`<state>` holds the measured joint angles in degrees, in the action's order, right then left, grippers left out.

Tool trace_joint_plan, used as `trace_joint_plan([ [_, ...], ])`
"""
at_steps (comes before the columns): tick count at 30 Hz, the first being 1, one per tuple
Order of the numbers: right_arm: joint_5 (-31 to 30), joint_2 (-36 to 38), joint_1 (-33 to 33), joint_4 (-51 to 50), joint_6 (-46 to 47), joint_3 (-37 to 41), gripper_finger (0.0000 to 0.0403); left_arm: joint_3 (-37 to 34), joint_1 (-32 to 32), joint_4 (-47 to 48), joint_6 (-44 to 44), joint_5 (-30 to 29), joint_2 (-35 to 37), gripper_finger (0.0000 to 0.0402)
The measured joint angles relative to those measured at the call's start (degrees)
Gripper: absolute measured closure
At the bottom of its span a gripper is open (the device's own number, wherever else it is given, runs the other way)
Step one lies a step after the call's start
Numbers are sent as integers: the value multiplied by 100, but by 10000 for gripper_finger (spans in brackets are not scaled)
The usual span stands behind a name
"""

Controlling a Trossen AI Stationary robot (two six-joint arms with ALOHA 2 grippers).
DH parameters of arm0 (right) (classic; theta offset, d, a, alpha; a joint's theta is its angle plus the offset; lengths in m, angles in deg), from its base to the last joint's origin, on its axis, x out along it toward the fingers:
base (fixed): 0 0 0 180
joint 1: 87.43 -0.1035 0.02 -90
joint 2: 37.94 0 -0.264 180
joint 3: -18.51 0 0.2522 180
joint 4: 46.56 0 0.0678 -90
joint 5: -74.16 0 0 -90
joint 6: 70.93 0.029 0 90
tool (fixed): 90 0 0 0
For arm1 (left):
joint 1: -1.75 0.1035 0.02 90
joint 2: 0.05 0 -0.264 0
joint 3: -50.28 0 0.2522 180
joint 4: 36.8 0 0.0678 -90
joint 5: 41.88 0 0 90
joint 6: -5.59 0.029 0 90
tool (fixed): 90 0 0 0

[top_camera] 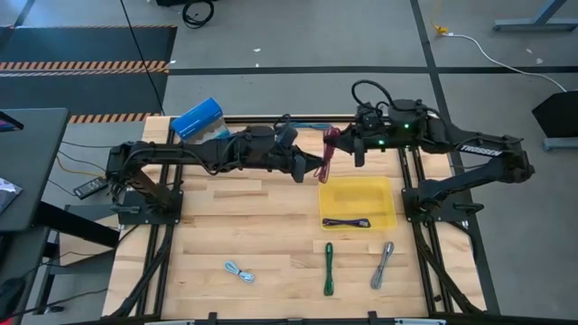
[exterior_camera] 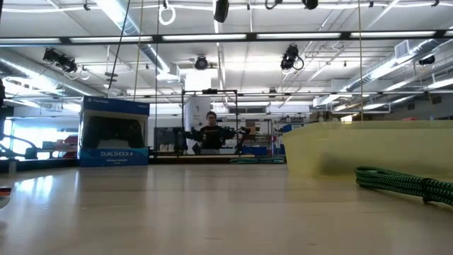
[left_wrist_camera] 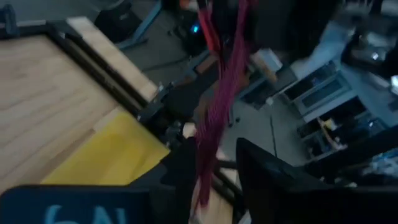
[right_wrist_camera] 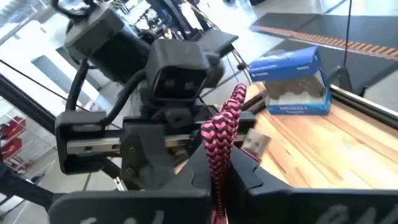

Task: Pick and place USB-C Cables
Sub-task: Put the pink charger cable into the yellow bin

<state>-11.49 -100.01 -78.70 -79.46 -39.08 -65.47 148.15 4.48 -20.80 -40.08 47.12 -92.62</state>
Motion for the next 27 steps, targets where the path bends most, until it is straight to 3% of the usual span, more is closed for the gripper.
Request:
trace_joint_plan([
  [6,223,200,-35,-1922,-490,-2,389,0,76,963,48,-6,134,240],
  [13,139,77,-204,-4585,-1428,4,389,2,54,1745,141,-11,243,224],
  [21,346,-334,-373,-4827,-1857,408,389,2,-147,1984,25,103,238,224],
  [27,494,-796,-472,-4432,-1751,701,389,2,-455,3250,-168,243,238,223],
])
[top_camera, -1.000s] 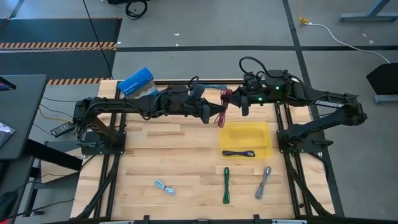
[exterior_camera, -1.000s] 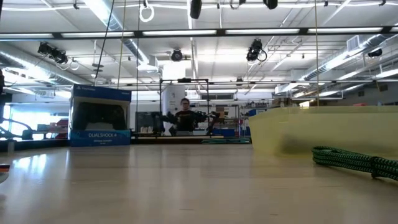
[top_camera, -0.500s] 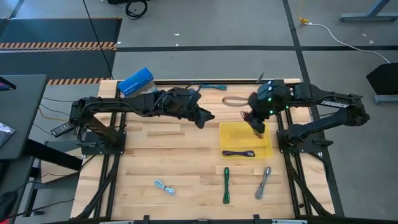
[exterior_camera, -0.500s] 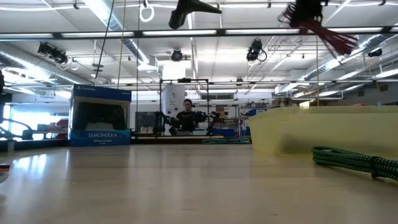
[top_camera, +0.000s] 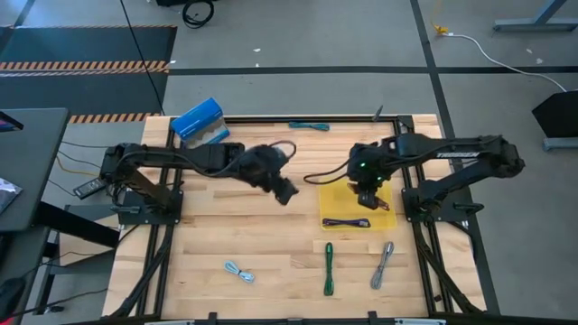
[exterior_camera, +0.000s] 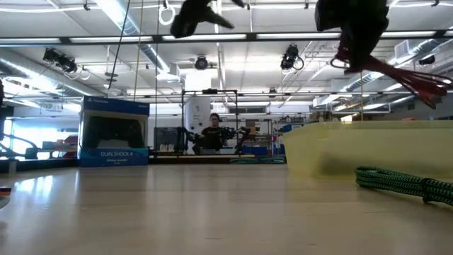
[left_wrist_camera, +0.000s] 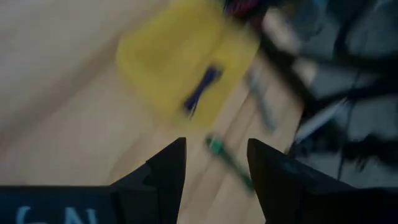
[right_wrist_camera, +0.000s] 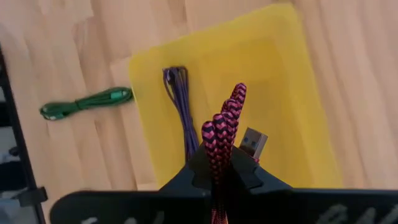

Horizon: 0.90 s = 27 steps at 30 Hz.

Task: Pick and place USB-C Cables
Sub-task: Put the pink charger cable into the yellow bin, then put the light blue charger cable into the yellow bin

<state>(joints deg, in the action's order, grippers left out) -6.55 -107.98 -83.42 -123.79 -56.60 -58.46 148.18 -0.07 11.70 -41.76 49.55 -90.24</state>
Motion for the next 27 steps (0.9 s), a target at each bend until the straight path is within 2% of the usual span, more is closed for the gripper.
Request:
trace_joint_plan([
  [3,0,-294,-28,69,-25,14,384,0,-287,890,44,202,0,223],
  [7,284,-623,-24,308,-129,14,344,0,-676,1792,156,263,0,223],
  [10,438,-789,-26,446,-133,14,303,0,-884,2150,157,146,0,223],
  [15,343,-889,-24,521,-204,12,243,0,-1152,2356,203,73,0,223],
  [21,285,-619,-8,467,-179,12,207,-17,-1589,2680,793,64,-69,223],
  [27,384,49,-8,526,302,14,206,-17,-2210,2843,1448,611,-247,223],
])
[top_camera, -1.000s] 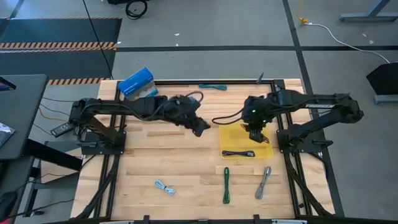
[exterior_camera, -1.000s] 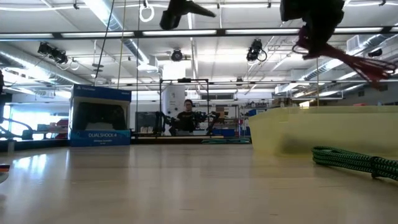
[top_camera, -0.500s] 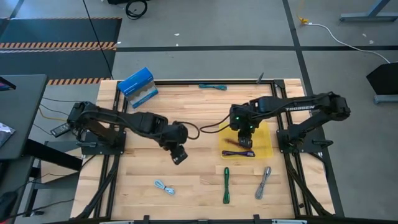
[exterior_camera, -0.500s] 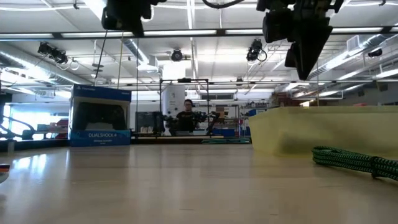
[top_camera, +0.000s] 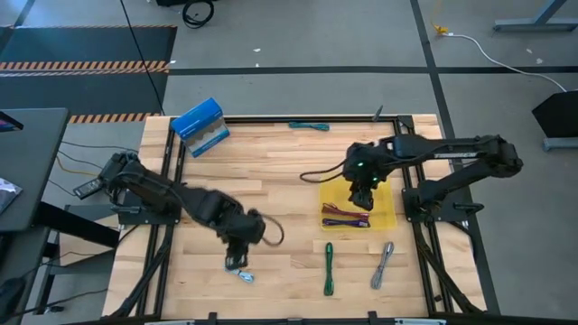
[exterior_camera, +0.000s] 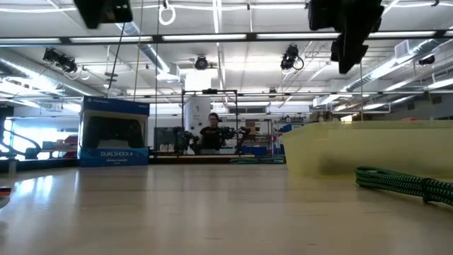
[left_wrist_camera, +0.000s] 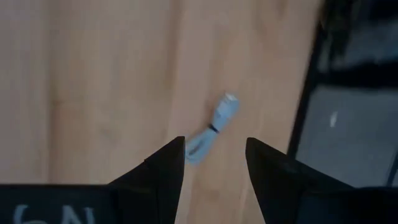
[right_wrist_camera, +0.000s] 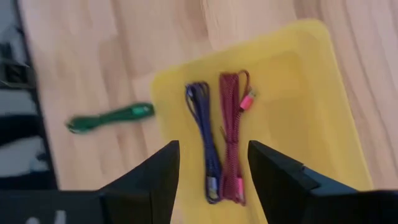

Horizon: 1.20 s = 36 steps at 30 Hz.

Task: Pick and place USB-C Cables
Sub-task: Put the light blue charger cable into the yellow bin

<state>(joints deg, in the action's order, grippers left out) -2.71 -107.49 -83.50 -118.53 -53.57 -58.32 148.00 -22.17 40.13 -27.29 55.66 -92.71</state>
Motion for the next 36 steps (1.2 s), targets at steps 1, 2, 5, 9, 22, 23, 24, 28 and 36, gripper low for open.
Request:
trace_joint_plan([
  [1,27,136,0,44,126,-2,207,0,-141,15,88,25,-41,223],
  [2,42,291,0,122,280,-2,207,0,-270,-11,201,40,-93,223],
  [5,42,737,-1,390,795,-2,205,0,-629,-110,449,-5,-282,223],
  [9,-1,1275,-7,846,1492,-2,205,-2,-884,-135,679,-258,-633,223],
  [22,-155,2065,-125,1660,3139,-2,206,-2,-1072,-972,1659,-212,-1983,223],
  [23,-154,2092,-183,1664,3177,-2,206,-2,-1073,-958,1679,-229,-2042,223],
  [24,-154,2105,-245,1664,3198,-2,206,-2,-1082,-949,1691,-250,-2100,223],
  [28,-171,2130,-530,1702,3221,-2,207,-2,-1108,-1107,1657,-307,-2364,223],
  [36,-289,2194,-1169,1886,3676,-2,207,27,-1090,-1035,1207,-271,-2724,243],
])
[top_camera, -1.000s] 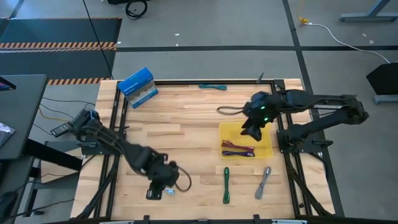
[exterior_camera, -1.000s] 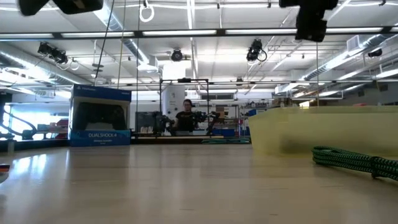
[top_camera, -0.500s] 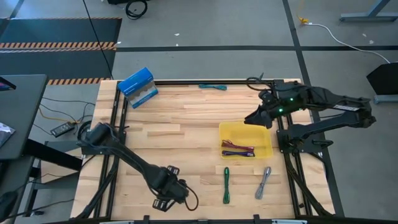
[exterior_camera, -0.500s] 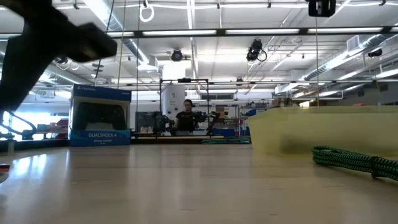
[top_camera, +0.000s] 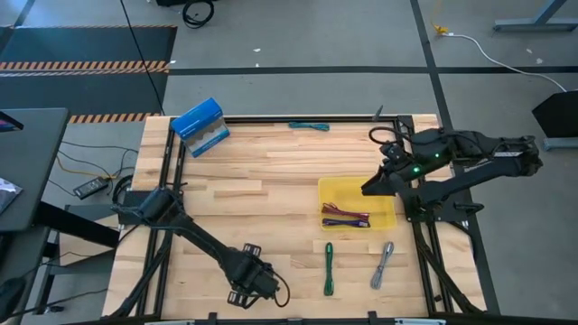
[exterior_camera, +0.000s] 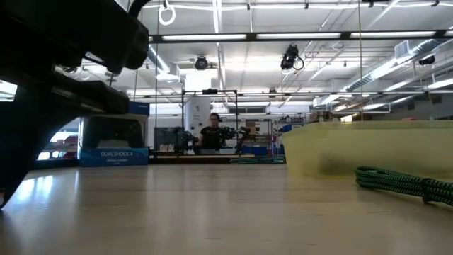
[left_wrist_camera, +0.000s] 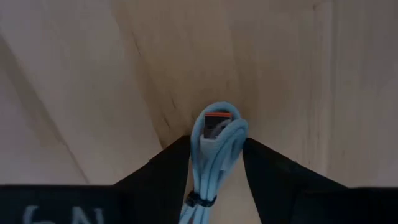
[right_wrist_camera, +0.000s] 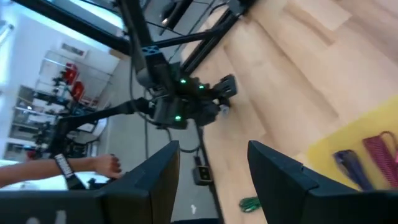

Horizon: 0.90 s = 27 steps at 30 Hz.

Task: Pick and place USB-C Cables
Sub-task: Put the light blue charger cable into the yellow bin

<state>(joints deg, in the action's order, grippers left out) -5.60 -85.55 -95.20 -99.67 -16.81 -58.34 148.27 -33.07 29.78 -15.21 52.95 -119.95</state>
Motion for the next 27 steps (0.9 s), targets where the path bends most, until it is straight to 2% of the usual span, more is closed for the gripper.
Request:
trace_joint_plan([
  [7,-396,2,-542,319,0,-2,207,100,352,179,-700,320,119,345],
  [12,-563,4,-621,340,-102,-2,207,681,600,114,-963,160,376,345],
  [15,-658,2,-621,379,-273,-2,207,1353,825,165,-985,-341,526,345],
  [21,-922,2,-621,439,-789,-2,207,3265,1400,-18,-531,-1409,595,345],
  [24,-1072,-11,-622,633,-1269,-2,207,4136,1745,-365,-81,-1572,606,345],
  [27,-1474,-11,-656,1172,-1719,-2,211,4789,2079,-642,237,-1577,606,345],
])
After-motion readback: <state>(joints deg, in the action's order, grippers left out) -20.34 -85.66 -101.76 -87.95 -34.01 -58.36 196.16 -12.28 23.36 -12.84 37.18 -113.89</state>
